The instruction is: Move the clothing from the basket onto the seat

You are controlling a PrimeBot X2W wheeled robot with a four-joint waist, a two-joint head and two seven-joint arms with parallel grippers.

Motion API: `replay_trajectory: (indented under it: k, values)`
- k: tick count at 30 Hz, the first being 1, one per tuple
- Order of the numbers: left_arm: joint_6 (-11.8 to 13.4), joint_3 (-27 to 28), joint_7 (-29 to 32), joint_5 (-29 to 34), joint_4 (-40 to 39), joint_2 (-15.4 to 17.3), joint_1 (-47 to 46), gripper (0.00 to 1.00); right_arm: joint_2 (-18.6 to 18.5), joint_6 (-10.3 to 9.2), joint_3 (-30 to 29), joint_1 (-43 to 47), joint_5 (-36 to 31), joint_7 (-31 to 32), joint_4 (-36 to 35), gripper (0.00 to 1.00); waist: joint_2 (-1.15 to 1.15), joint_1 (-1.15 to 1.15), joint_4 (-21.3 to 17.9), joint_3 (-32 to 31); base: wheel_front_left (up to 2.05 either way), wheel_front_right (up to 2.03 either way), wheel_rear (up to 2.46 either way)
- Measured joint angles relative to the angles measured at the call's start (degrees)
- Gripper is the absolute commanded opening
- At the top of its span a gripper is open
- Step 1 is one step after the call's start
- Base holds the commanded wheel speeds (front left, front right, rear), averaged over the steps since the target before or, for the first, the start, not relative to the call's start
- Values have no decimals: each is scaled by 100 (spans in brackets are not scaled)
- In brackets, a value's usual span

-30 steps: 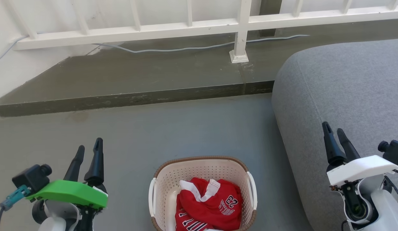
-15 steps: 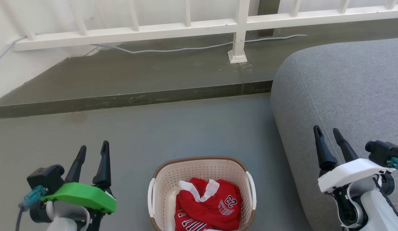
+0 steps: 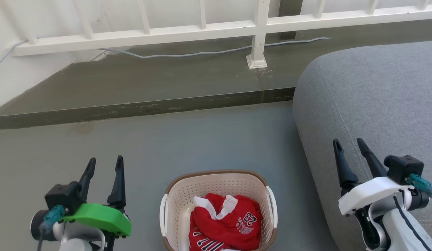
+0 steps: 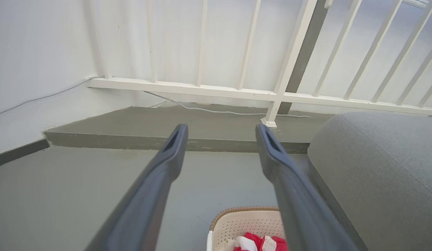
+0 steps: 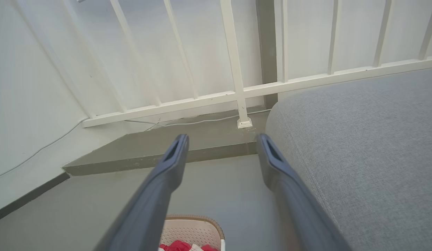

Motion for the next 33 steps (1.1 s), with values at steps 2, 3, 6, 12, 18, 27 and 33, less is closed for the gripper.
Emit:
replay_trajectory:
  k: [2, 3, 6, 12, 18, 27, 33]
  values:
    - [38, -23, -43, 138, 1, 2, 0, 100, 0, -11, 22, -1, -97, -41, 0, 100, 0, 0, -4, 0, 0, 0, 0]
    - [47, -32, -60, 177, 2, 3, 0, 100, -2, -47, 32, -2, -156, -55, -1, 100, 0, 0, -6, 0, 0, 0, 0]
    - [96, -45, -98, 411, 23, 8, 0, 100, -7, -54, 63, -5, -361, -109, 0, 100, 0, 0, -9, -2, 0, 0, 0]
    - [170, -111, -234, 776, 87, 14, 1, 100, -12, -102, 125, -30, -746, -232, 1, 100, 0, 0, -12, -1, 0, 0, 0]
    - [197, -176, -264, 862, 165, 16, 1, 100, -30, -104, 141, -57, -901, -276, 21, 100, 0, 0, -7, 8, 0, 0, 0]
    - [212, -170, -264, 864, 196, 16, 1, 100, -30, -98, 129, -57, -903, -276, 59, 100, 0, 0, 0, 11, 0, 0, 0]
    - [221, -165, -264, 864, 243, 15, 0, 100, -29, -92, 99, -57, -904, -276, 82, 100, 0, 0, 4, 19, 0, 0, 0]
